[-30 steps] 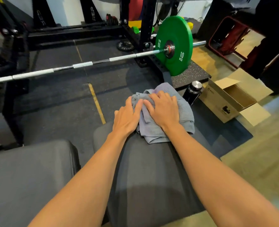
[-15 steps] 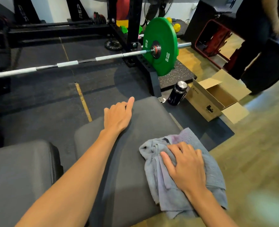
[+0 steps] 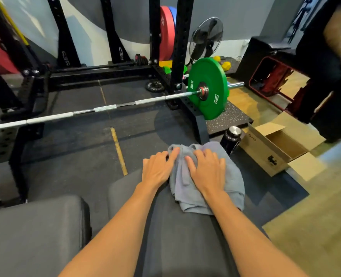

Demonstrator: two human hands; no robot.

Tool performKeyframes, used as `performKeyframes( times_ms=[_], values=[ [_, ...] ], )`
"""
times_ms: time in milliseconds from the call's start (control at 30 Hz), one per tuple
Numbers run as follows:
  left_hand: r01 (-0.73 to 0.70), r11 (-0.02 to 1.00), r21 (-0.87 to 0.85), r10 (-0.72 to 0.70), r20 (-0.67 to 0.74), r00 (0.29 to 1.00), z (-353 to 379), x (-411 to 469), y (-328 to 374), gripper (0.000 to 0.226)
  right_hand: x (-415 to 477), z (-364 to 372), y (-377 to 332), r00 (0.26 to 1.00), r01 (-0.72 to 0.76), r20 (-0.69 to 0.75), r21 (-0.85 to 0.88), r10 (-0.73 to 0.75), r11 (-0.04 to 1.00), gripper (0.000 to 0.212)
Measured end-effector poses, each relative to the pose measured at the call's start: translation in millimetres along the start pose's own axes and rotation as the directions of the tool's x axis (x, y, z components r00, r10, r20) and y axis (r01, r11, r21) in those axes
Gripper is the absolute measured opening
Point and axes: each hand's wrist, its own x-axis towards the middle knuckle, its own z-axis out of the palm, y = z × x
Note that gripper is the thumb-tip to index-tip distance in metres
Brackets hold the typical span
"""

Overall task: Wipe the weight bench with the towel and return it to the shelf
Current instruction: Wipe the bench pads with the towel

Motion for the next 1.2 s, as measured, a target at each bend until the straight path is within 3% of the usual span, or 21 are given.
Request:
performKeyframes(
  times_ms=[67, 133, 200, 233, 300, 367, 433, 533, 633, 700, 733, 800, 867, 933, 967, 1000, 1067, 1100, 1133, 1200],
  values=[
    [-0.02, 0.998, -0.058, 0.021, 0.013, 1.0, -7, -6, 4, 0.067, -40, -11, -11, 1.0, 0.024, -0.007, 0.068, -0.023, 0.997, 0.025],
    [-0.045, 0.997, -0.064, 0.046, 0.016, 0.999, -12, -17, 7, 0.054, -57, -25, -14, 1.0, 0.02, -0.007, 0.244, -0.019, 0.97, 0.019],
    [-0.123, 0.987, 0.1, 0.121, 0.026, 0.992, -15, -29, 11, 0.053, -51, -38, -1, 0.987, -0.149, -0.01, 0.303, 0.16, 0.941, 0.026],
    [-0.136, 0.979, 0.155, 0.13, 0.049, 0.99, -18, -33, 14, 0.055, -43, -44, 8, 0.961, -0.274, 0.036, 0.235, 0.274, 0.932, 0.039],
    [-0.058, 0.994, 0.096, 0.042, 0.158, 0.987, -25, -37, 20, 0.054, -31, -54, 20, 0.856, -0.483, 0.262, 0.094, 0.446, 0.871, 0.064],
    [0.076, 0.997, -0.013, -0.069, 0.292, 0.954, -35, -40, 24, 0.046, -26, -56, 17, 0.778, -0.561, 0.424, 0.139, 0.463, 0.816, 0.066],
    [0.136, 0.988, -0.068, -0.109, 0.305, 0.946, -51, -44, 28, 0.036, -21, -61, 6, 0.818, -0.55, 0.407, 0.344, 0.407, 0.761, 0.048],
    [-0.007, 0.979, -0.204, 0.016, 0.043, 0.999, -88, -48, 45, 0.011, -8, -85, -9, 0.895, -0.439, 0.282, 0.694, 0.346, 0.571, 0.02],
    [-0.262, 0.913, -0.313, 0.219, -0.164, 0.962, -131, -61, 67, 0.017, -2, -117, -11, 0.947, -0.218, 0.117, 0.919, 0.3, 0.328, 0.024],
    [-0.409, 0.869, -0.278, 0.385, -0.138, 0.913, -145, -79, 74, 0.019, -14, -135, 2, 0.976, -0.12, 0.061, 0.95, 0.208, 0.287, 0.033],
    [-0.461, 0.854, -0.24, 0.456, -0.08, 0.886, -144, -88, 73, 0.019, -24, -143, 13, 0.987, -0.115, 0.072, 0.94, 0.142, 0.321, 0.038],
    [-0.5, 0.851, -0.16, 0.521, 0.15, 0.84, -125, -110, 62, 0.02, -48, -152, 37, 0.983, -0.164, 0.18, 0.845, 0.018, 0.509, 0.048],
    [-0.482, 0.876, -0.027, 0.432, 0.492, 0.756, -93, -131, 44, 0.022, -65, -145, 51, 0.945, -0.247, 0.324, 0.648, 0.033, 0.72, 0.054],
    [-0.406, 0.913, 0.049, 0.262, 0.692, 0.673, -68, -141, 28, 0.024, -73, -126, 38, 0.936, -0.265, 0.344, 0.533, 0.08, 0.803, 0.049],
    [-0.344, 0.939, 0.004, 0.248, 0.688, 0.682, -64, -138, 24, 0.024, -74, -113, 22, 0.943, -0.22, 0.33, 0.508, 0.047, 0.833, 0.04],
    [-0.275, 0.959, -0.072, 0.26, 0.613, 0.746, -63, -130, 20, 0.023, -75, -97, 3, 0.943, -0.158, 0.333, 0.47, -0.008, 0.869, 0.032],
    [-0.174, 0.975, -0.141, 0.212, 0.33, 0.92, -68, -108, 11, 0.017, -77, -63, -33, 0.921, -0.033, 0.384, 0.244, -0.066, 0.969, 0.035],
    [-0.141, 0.985, -0.102, 0.157, 0.18, 0.971, -70, -95, 4, 0.015, -78, -48, -47, 0.916, 0.013, 0.396, 0.123, -0.061, 0.992, 0.045],
    [-0.111, 0.993, -0.04, 0.113, 0.063, 0.992, -72, -86, -5, 0.014, -79, -38, -57, 0.918, 0.049, 0.393, 0.027, -0.055, 0.998, 0.054],
    [-0.066, 0.995, 0.074, 0.068, -0.026, 0.997, -68, -73, -22, 0.015, -80, -27, -65, 0.938, 0.09, 0.344, -0.102, -0.05, 0.991, 0.062]
  ],
)
